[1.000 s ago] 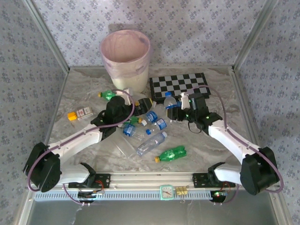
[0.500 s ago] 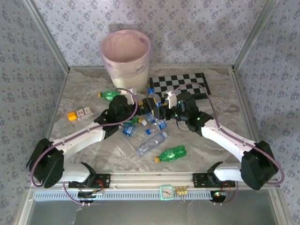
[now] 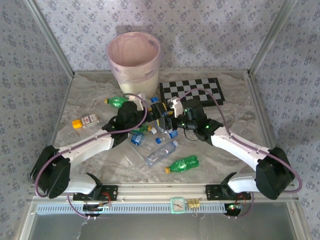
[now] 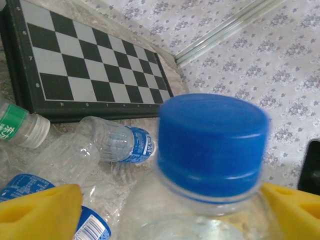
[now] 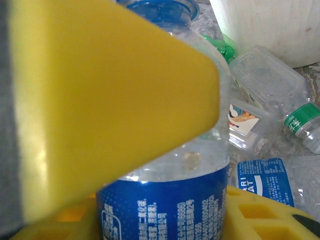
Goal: Put the plastic bottles in the bin
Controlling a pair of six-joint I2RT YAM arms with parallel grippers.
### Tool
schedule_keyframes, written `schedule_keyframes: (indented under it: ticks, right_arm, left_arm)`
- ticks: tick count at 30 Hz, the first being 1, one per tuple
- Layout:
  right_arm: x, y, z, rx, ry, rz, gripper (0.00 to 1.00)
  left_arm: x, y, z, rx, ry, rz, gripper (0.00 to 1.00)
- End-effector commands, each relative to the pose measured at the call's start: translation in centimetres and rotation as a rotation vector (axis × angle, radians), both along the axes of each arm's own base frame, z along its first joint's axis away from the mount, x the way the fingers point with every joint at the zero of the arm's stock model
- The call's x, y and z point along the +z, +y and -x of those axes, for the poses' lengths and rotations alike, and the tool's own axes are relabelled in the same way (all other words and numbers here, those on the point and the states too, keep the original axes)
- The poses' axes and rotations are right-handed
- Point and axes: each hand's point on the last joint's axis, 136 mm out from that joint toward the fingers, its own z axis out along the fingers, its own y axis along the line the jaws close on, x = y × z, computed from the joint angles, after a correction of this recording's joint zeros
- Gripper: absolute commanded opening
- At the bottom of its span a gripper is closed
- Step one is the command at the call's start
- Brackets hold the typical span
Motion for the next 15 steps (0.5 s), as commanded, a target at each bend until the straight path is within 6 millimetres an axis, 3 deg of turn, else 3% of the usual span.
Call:
schedule_keyframes:
  ticks: [1, 8, 12, 15]
  right_arm:
    - [1.80, 0.84, -0.14, 0.018, -0.053, -0.026, 0.48]
    - [2.00, 1.29, 0.25, 0.031, -0.061, -0.026, 0.49]
    - [2.21, 1.36, 0.26, 0.028, -0.067, -0.028, 0.56]
    - [2.27, 1.25, 0.33, 0.024, -0.072, -0.021, 0.60]
  left_arm:
    - [1.73, -0.20, -0.65, 0.021, -0.038, 0.037, 0.75]
    - [1.37, 0.23, -0.67, 0.039, -0.029, 0.043, 0.61]
    - [1.48, 0.45, -0.66, 0.047, -0.033, 0.045, 0.50]
    - [1.52, 0.57, -0.78, 0.051, -0.037, 0.042, 0.48]
